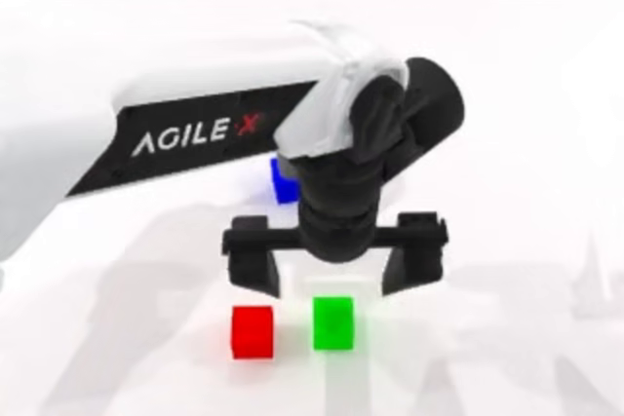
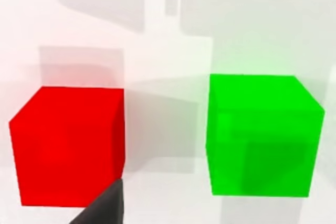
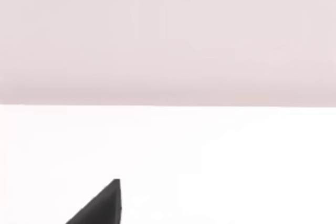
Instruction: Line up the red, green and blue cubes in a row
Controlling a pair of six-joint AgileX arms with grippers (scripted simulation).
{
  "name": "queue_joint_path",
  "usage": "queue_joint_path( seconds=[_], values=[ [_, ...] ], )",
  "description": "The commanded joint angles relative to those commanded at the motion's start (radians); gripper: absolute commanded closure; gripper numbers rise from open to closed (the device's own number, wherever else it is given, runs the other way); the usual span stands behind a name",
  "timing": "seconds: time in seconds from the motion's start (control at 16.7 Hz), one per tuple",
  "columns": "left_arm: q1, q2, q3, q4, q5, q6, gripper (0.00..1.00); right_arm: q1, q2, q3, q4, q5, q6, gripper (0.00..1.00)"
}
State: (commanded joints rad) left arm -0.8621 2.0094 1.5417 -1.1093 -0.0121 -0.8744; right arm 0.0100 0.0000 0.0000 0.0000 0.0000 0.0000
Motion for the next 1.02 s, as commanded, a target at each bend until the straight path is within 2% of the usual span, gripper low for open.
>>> queue_joint_path(
  seconds=[0.18,0.54,0.72,1.02],
  values=[
    [0.004,-0.025,0.046,-0.06,0.0,0.002,0.0,0.0,0.0,0.0,0.0,0.0,0.0,0.0],
    [0.017,0.012,0.082,-0.076,0.001,0.008,0.0,0.0,0.0,0.0,0.0,0.0,0.0,0.0],
    [0.077,0.111,0.215,-0.127,0.003,0.027,0.0,0.0,0.0,0.0,0.0,0.0,0.0,0.0],
    [0.216,0.319,0.558,-0.232,0.012,0.083,0.0,0.0,0.0,0.0,0.0,0.0,0.0,0.0]
  ],
)
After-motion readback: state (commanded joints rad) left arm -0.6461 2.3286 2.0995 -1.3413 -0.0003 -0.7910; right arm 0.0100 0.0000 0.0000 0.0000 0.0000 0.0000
